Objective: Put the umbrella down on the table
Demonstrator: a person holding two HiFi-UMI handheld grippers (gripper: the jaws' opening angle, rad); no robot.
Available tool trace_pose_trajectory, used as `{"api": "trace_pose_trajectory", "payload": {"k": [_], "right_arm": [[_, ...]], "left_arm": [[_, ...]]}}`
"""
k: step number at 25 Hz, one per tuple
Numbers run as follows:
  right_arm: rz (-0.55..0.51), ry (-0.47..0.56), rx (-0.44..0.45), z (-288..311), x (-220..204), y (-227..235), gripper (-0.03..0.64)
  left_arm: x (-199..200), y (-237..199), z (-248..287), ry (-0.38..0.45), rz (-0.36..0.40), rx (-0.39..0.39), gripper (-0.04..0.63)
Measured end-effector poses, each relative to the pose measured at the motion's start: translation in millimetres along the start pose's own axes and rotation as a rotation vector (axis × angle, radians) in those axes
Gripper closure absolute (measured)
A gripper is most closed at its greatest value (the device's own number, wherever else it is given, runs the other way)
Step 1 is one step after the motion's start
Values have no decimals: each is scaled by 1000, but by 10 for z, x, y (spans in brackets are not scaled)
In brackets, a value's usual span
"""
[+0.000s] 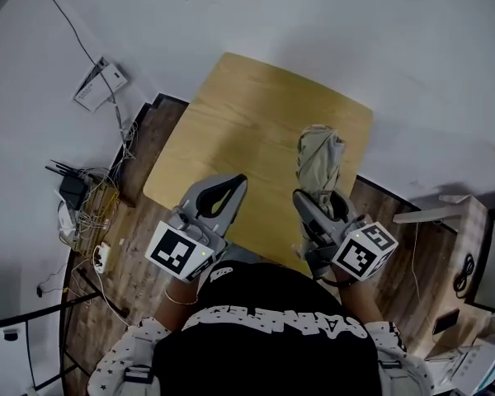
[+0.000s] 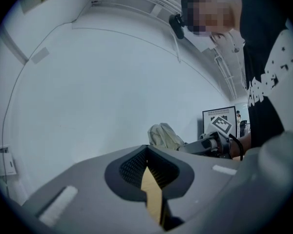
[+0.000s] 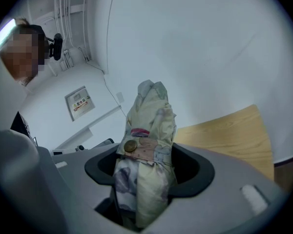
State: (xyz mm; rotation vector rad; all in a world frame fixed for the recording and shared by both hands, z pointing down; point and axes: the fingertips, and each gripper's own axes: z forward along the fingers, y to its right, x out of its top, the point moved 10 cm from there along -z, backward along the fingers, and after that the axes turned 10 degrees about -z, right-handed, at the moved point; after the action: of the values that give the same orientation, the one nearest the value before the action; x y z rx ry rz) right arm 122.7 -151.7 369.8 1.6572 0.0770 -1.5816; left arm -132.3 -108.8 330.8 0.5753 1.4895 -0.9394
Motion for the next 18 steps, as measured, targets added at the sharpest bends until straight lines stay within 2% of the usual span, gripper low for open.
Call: {"api": "trace_pose_trajectory", "payload": {"k": [4,7,18], "right_arm": [[20,-2,-45,195,-44,35,319],[-6,-9,-86,366,-70,55,319],[-47,-83,-254,819,-319,79,319]], "left_arm": [[-30,-207,-18,-60,-18,-11,600],[-20,-404,-42,-83,-18,-16,600],[-58,-1054,126,-72,-37,-106,600]]}}
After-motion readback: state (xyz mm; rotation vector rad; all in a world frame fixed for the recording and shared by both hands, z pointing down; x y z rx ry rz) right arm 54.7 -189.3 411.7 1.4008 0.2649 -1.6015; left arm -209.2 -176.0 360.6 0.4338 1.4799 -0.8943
